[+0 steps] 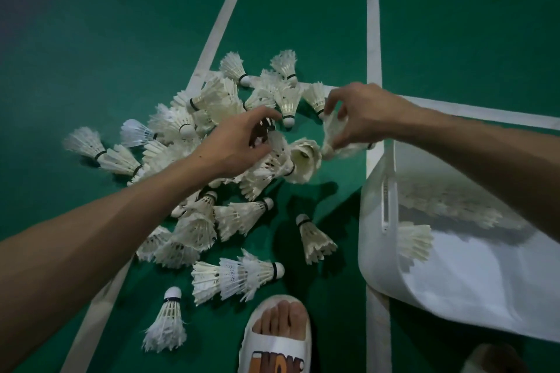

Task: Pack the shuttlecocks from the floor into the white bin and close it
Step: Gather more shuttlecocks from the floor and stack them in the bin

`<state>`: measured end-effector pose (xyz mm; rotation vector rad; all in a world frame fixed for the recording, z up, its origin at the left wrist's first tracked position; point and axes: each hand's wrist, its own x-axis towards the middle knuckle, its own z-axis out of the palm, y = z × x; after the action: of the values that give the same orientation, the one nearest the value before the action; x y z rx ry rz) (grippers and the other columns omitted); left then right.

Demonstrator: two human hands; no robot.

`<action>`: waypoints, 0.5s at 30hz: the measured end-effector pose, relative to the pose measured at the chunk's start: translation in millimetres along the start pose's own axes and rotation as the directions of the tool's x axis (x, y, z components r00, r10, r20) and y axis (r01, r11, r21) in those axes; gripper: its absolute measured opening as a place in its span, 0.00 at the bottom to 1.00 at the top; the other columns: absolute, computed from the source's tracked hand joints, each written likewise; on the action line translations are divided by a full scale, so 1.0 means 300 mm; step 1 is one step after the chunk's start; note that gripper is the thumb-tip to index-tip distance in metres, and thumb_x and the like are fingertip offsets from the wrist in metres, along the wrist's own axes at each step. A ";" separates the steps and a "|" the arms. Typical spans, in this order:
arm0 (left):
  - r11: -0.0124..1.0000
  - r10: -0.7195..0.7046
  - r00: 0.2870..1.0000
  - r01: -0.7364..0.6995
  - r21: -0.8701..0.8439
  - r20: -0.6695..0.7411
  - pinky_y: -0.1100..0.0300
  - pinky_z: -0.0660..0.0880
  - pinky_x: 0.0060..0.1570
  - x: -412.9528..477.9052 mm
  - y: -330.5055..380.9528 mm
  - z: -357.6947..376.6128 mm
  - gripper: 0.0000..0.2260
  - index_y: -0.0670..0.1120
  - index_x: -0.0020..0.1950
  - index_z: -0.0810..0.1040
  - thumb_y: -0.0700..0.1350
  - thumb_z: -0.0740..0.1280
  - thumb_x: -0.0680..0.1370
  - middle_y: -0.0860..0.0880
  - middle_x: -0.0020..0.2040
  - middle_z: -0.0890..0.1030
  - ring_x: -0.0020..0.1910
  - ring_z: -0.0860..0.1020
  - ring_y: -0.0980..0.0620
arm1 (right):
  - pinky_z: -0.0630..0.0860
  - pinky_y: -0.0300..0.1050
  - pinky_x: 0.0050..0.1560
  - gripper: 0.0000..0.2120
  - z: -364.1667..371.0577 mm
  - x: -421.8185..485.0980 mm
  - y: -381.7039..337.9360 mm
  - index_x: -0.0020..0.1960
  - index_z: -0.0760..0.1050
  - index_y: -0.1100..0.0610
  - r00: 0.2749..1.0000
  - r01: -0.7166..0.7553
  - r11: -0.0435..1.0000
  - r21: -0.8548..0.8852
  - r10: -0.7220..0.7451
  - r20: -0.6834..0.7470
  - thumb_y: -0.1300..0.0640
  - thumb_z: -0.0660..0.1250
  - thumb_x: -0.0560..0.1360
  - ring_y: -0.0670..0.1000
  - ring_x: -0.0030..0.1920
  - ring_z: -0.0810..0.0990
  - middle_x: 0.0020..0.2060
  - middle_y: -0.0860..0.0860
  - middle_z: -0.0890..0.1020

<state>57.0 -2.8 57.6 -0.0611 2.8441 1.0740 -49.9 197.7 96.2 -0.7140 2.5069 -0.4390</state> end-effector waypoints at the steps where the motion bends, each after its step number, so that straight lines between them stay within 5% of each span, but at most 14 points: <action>1: 1.000 0.001 1.000 -0.001 0.031 0.001 0.61 0.71 0.53 0.009 0.004 -0.013 0.22 0.54 0.69 0.69 0.40 0.68 0.77 0.49 0.55 0.78 0.50 0.77 0.53 | 0.75 0.38 0.32 0.31 -0.025 -0.003 0.002 0.65 0.71 0.56 0.999 -0.002 1.000 0.020 0.003 -0.040 0.58 0.79 0.65 0.53 0.45 0.77 0.60 0.56 0.77; 5: 0.990 0.007 1.000 -0.009 0.142 0.017 0.59 0.72 0.53 0.028 0.013 -0.035 0.24 0.54 0.71 0.66 0.39 0.67 0.77 0.43 0.58 0.79 0.49 0.77 0.51 | 0.77 0.39 0.34 0.33 -0.064 -0.016 0.009 0.66 0.71 0.54 0.988 0.012 0.998 0.059 -0.003 -0.157 0.54 0.79 0.64 0.53 0.46 0.77 0.60 0.55 0.78; 9: 0.994 0.037 0.997 -0.043 0.101 0.062 0.60 0.71 0.55 0.038 0.036 -0.029 0.27 0.57 0.71 0.66 0.42 0.70 0.76 0.48 0.58 0.79 0.48 0.77 0.55 | 0.78 0.36 0.29 0.31 -0.053 -0.025 0.018 0.65 0.71 0.53 0.988 0.024 0.953 0.302 0.023 -0.151 0.56 0.79 0.65 0.48 0.43 0.79 0.58 0.53 0.77; 15: 0.988 0.151 0.980 -0.145 -0.053 0.126 0.67 0.76 0.46 0.056 0.083 -0.015 0.34 0.65 0.70 0.62 0.41 0.73 0.72 0.53 0.64 0.69 0.43 0.78 0.60 | 0.83 0.50 0.44 0.29 -0.064 -0.040 0.050 0.61 0.75 0.52 0.988 0.027 0.857 0.515 0.057 -0.147 0.58 0.80 0.62 0.52 0.48 0.82 0.54 0.53 0.78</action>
<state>38.0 13.0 75.6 0.2131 2.7446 1.1223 -57.3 219.8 110.2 -0.4539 2.3618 -1.1490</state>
